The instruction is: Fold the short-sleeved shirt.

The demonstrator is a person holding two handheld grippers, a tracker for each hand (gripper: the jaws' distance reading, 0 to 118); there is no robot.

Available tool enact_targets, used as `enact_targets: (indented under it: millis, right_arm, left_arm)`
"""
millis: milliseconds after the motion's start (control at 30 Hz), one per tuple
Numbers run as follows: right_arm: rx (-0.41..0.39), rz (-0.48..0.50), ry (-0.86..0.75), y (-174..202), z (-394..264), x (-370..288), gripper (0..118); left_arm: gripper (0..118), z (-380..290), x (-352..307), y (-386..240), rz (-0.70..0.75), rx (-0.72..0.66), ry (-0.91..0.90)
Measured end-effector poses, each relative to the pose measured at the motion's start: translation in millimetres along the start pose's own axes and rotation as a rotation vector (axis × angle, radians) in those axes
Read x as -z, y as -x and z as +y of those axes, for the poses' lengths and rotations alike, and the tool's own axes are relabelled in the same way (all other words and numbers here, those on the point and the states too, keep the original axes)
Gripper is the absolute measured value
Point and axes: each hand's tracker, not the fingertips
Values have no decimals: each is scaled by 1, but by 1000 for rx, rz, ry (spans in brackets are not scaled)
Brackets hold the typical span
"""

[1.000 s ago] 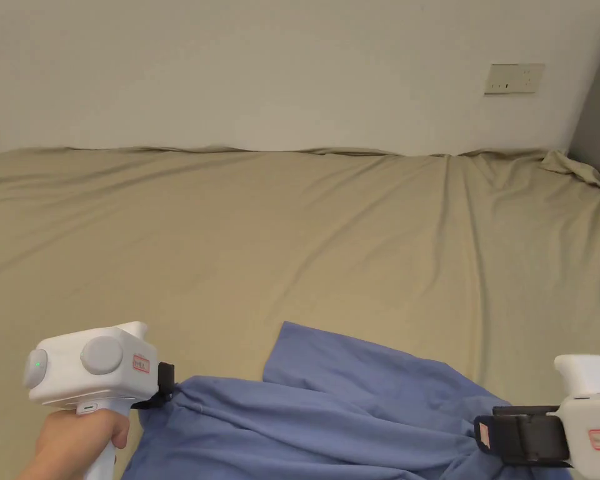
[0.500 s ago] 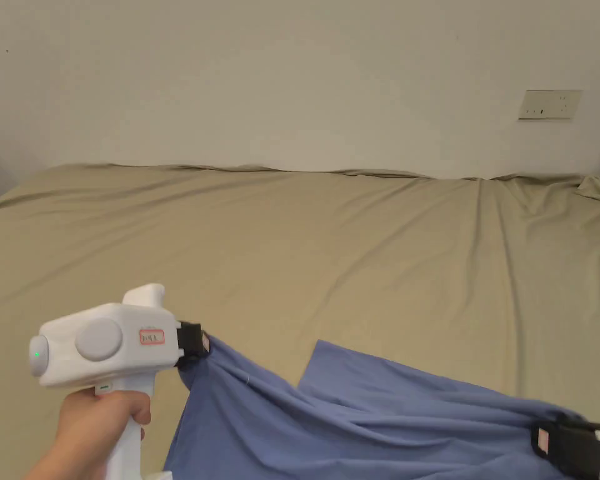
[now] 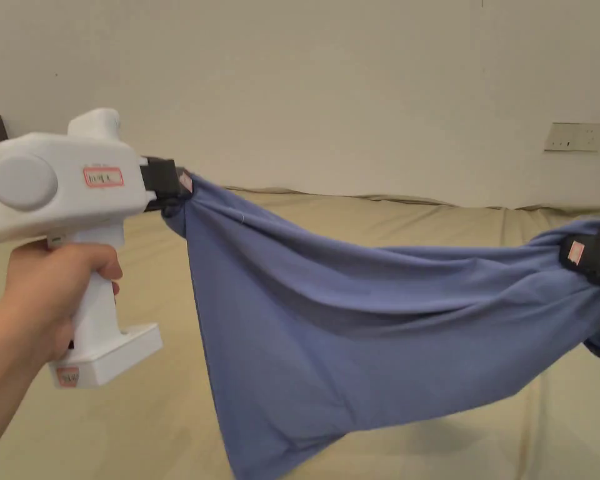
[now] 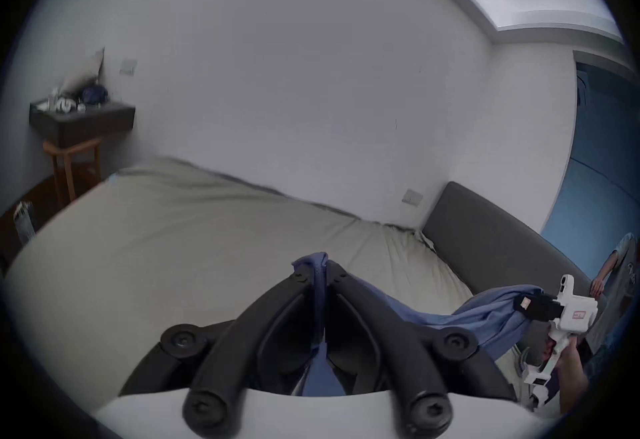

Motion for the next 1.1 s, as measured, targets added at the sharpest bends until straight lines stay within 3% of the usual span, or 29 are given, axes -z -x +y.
enact_targets:
  millis: [367, 633, 867, 967, 1100]
  right_arm:
    - [-50, 8, -122, 15, 94, 46, 19]
    - [5, 5, -168, 21, 121, 75, 19]
    - [11, 5, -126, 17, 77, 93, 19]
    - [14, 11, -103, 12, 35, 95, 19]
    - [34, 4, -38, -2, -36, 92, 19]
  left_arm:
    - [4, 85, -6, -17, 67, 81, -75]
    - [4, 106, 7, -5, 107, 61, -89]
    - [4, 66, 13, 21, 122, 44, -28]
    - [4, 24, 20, 37, 159, 34, 51]
    - [4, -53, 19, 63, 181, -80, 143]
